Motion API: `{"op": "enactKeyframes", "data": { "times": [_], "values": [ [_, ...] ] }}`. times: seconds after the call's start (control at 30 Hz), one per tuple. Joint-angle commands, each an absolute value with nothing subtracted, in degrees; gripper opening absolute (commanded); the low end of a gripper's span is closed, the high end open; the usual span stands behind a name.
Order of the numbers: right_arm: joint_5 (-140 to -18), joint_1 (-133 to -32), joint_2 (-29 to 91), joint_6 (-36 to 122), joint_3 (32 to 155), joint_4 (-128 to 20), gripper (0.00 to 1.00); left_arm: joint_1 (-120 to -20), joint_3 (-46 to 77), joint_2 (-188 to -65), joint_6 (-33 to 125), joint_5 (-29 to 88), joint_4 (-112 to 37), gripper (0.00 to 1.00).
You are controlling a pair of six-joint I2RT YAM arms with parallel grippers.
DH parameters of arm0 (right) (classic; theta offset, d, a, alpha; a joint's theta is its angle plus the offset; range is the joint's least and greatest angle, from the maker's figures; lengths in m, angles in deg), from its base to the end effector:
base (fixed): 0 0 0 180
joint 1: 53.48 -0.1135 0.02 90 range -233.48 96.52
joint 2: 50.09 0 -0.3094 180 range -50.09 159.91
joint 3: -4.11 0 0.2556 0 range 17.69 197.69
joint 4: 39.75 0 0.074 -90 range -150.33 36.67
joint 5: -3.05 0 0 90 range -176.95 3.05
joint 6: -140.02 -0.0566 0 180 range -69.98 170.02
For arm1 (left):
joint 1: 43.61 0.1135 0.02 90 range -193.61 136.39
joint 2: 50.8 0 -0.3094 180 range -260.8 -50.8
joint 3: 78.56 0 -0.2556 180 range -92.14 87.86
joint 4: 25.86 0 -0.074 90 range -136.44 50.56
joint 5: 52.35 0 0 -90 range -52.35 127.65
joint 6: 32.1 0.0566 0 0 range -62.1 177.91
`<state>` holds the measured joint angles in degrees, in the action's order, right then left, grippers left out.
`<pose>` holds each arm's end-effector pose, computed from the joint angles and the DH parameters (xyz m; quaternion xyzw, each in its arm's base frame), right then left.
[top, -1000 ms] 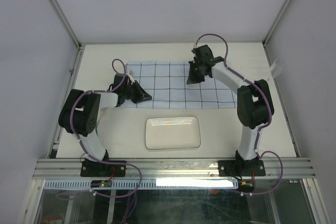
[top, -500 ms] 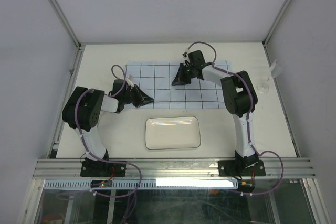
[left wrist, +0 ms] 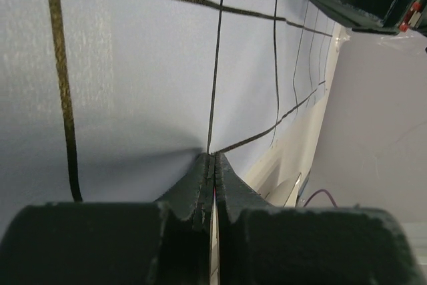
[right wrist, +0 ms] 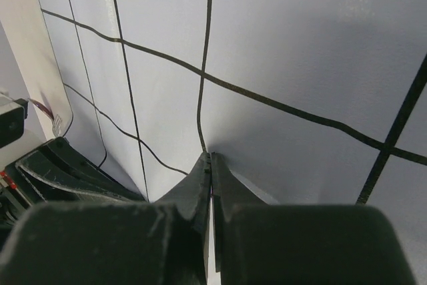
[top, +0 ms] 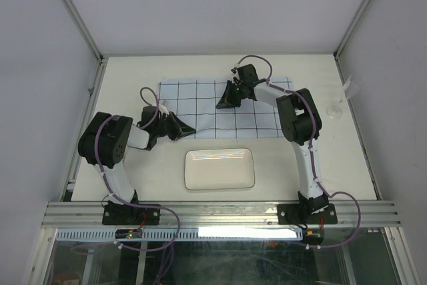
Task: Set the dinner table for one person
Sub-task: Flatten out the napkin at the center of the board.
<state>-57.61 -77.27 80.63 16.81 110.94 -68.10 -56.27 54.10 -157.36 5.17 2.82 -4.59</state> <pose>0.4748 0.2396 0.1470 -0.0065 0.9190 0.3600 0.1608 0.3188 -0.1047 0.1164 -0.1704 0.8505 -0.4525 0.2070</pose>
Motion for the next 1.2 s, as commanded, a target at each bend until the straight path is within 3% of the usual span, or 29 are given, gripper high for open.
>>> {"op": "enactKeyframes", "data": {
  "times": [0.0, 0.6, 0.83, 1.0, 1.17],
  "values": [
    [-63.9, -76.8, 83.5, 17.1, 111.9, -69.9, 0.0, -56.9, 58.8, -153.3, 10.1, 3.5, -16.7, 0.0],
    [-65.3, -75.7, 82.1, 17.7, 111.1, -71.0, 0.0, -56.6, 68.1, -137.0, 14.0, 14.2, -29.6, 0.0],
    [-64.9, -75.1, 81.3, 18.6, 111.1, -71.7, 0.0, -56.6, 59.8, -122.5, 12.6, 14.7, -35.8, 0.0],
    [-64.6, -75.0, 81.3, 18.5, 111.8, -72.1, 0.0, -56.6, 53.2, -126.4, 13.9, 14.4, -34.8, 0.0],
    [-64.8, -75.1, 81.4, 19.2, 112.3, -73.2, 0.0, -56.7, 52.0, -135.5, 10.6, 9.3, -23.0, 0.0]
  ]
}}
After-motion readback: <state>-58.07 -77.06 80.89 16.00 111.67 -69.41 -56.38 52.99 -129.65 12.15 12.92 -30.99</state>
